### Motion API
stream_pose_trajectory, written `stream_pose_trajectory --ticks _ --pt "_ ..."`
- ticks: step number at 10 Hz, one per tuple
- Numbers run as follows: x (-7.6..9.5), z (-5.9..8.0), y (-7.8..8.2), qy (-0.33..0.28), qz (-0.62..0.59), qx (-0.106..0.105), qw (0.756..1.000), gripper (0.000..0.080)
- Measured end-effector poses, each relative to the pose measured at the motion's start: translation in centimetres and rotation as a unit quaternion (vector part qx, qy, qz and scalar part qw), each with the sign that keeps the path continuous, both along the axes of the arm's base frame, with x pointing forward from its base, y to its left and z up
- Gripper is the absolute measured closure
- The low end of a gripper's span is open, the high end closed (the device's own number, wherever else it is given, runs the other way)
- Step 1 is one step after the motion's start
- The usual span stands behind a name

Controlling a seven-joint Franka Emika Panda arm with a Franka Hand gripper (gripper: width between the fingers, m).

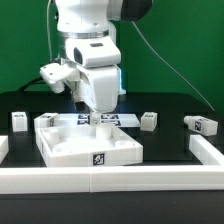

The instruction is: Assemble square table

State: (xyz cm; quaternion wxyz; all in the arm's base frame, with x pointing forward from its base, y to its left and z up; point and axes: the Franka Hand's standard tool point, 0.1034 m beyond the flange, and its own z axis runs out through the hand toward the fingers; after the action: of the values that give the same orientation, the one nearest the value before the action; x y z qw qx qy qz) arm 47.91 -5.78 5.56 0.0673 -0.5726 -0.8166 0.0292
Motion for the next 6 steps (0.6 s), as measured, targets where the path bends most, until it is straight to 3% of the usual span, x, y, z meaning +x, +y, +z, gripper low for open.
stream_pose_trajectory --ticks 3,6 --pt "-3.6 -2.0 -1.0 0.025 -0.011 0.007 1.0 0.015" --pt "-4.9 -3.7 -1.7 0.039 -0.018 0.013 0.999 0.015"
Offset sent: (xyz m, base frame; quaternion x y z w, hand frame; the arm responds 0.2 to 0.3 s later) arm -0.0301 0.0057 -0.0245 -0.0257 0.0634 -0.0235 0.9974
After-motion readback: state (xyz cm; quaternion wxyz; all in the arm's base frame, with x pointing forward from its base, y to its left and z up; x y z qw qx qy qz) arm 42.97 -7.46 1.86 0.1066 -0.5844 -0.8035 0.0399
